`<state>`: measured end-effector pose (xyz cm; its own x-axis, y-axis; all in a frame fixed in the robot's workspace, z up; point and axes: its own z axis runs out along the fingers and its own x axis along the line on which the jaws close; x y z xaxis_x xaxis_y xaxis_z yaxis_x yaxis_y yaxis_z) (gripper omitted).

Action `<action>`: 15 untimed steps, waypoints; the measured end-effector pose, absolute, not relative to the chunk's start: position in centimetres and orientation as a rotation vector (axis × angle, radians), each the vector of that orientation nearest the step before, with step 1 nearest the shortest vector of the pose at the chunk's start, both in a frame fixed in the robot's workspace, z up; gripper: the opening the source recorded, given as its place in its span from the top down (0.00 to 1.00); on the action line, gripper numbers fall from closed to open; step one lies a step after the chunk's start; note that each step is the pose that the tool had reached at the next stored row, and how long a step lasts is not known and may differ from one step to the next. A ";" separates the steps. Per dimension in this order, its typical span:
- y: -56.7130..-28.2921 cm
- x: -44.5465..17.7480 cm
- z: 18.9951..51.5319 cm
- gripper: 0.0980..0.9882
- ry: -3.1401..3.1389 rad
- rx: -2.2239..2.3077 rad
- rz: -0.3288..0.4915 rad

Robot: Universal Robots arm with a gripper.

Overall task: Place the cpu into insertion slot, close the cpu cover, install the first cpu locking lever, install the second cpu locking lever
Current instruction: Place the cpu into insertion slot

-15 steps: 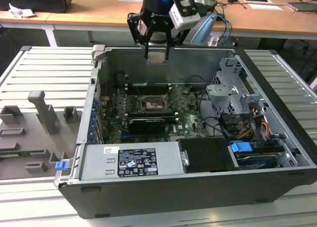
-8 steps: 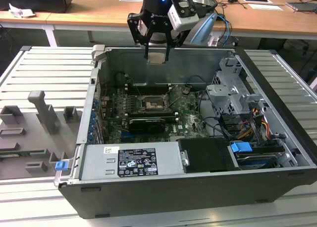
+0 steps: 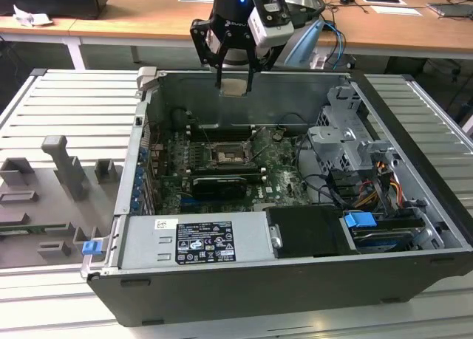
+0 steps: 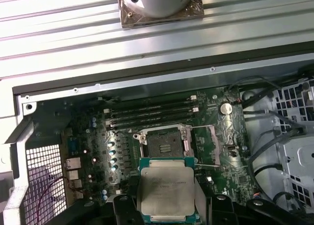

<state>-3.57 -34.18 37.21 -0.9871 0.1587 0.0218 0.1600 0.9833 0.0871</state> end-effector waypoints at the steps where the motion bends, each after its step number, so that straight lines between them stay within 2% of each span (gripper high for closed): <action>1: -34.2 -3.6 37.2 0.52 -3.113 -0.255 -0.138; 15: -34.2 -3.6 37.2 0.52 -3.107 -0.354 -0.139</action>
